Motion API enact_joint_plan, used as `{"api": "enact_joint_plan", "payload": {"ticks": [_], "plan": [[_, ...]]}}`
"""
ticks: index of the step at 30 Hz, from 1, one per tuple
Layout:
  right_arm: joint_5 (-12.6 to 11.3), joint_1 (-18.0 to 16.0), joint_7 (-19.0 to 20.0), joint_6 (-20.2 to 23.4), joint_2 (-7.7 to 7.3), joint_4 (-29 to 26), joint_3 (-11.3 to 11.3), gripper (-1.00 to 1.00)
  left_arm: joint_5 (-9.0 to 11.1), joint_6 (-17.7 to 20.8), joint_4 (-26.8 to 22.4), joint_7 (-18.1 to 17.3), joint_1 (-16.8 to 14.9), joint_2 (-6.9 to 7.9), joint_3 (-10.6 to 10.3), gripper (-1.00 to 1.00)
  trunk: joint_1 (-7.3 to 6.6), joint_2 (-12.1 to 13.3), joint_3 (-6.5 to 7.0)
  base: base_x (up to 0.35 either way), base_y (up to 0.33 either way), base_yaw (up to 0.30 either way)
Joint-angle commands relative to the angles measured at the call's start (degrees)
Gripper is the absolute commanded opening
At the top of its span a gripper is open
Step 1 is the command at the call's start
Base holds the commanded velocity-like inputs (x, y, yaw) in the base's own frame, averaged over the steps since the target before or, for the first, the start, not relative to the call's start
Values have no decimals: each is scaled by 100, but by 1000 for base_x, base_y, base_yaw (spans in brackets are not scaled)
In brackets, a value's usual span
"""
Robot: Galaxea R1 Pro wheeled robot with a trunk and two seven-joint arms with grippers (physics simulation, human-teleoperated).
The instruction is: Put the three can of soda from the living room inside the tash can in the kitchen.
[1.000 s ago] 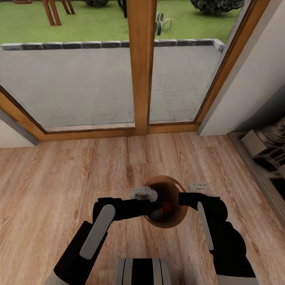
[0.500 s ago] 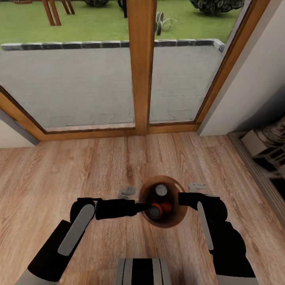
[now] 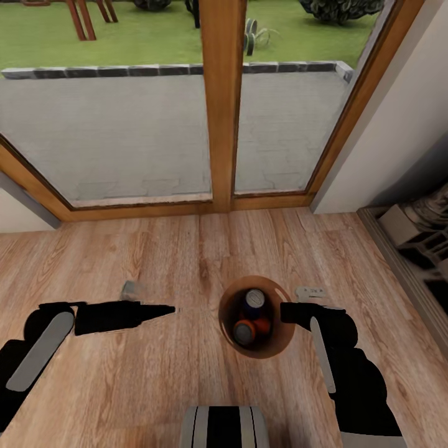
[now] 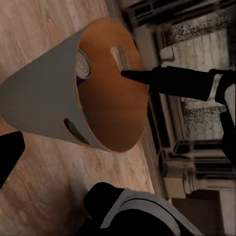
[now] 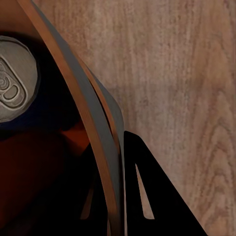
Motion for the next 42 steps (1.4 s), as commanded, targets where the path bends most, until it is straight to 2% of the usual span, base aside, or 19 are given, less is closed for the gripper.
{"api": "enact_joint_plan", "payload": {"ticks": [1, 4, 5, 8, 12, 15, 16, 17, 18, 19, 20, 22, 23, 25, 30, 42], "plan": [[-149, -1, 21, 1, 1, -1, 1, -100, -13, -249, 8, -273, 4, 263, 31, 100, 0, 0, 0, 0, 0, 0], [-150, -1, 23, 1, 2, -1, 1, -100, -64, -457, 42, -403, 35, 471, 52, 100, 0, 0, 0, 0, 0, 0], [-150, -1, 24, 1, 1, -1, 1, -100, -114, -500, 71, -339, 51, 507, 55, 100, 0, 0, 0, 0, 0, 0], [-150, -1, 28, 1, 5, -1, 1, -100, -195, -523, 92, -170, 63, 537, 57, 100, 0, 0, 0, 0, 0, 0], [-149, -1, 28, 1, 9, -1, 8, -100, -232, -530, 97, -123, 66, 550, 58, 100, 0, 0, 0, 0, 0, 0], [-149, -1, 29, 1, 9, -1, 9, -100, -429, -536, 97, -111, 67, 553, 58, 100, 0, 0, 0, 0, 0, 0], [-148, -1, 29, 1, 9, -1, 9, -100, -557, -537, 97, -106, 68, 550, 58, 100, 0, 0, 0, 0, 0, 0], [-149, -1, 29, 1, 9, -1, 10, -100, -849, -538, 98, -53, 69, 539, 58, 100, 0, 0, 0, 0, 0, 0], [-150, -1, 29, 1, 6, -1, 8, -100, -980, -535, 98, 23, 70, 527, 58, 100, 0, 0, 0, 0, 0, 0], [-147, -1, 29, 1, 5, -1, 0, -100, -1139, -532, 98, 308, 71, 506, 58, 100, 0, 0, 0, 0, 0, 0], [-147, -1, 24, 1, 13, -1, -3, -100, -1176, -531, 98, 509, 71, 499, 56, 100, 0, 0, 0, 0, 0, 0], [-147, -1, 9, 1, 25, -1, -11, -100, -1192, -525, 92, 993, 71, 481, 51, 100, 0, 0, 0, 0, 0, 0], [-146, -1, 6, 1, 25, -1, -12, -100, -1192, -521, 92, 1062, 71, 479, 51, 100, 0, 0, 0, 0, 0, 0], [-147, -1, 4, -354, 23, -1, -15, -100, -1192, -500, 90, 1264, 71, 471, 51, 100, 0, 0, 0, 0, 0, 0], [-150, -1, 19, -550, 45, -1, -13, -100, -1180, -485, 94, 1331, 71, 470, 50, 100, 0, 0, 0, 0, 0, 0], [-159, -1, 20, -600, 70, 6, -16, -100, -1160, -468, 98, 1334, 71, 463, 49, 100, 0, 0, 0, 0, 0, 0]]}}
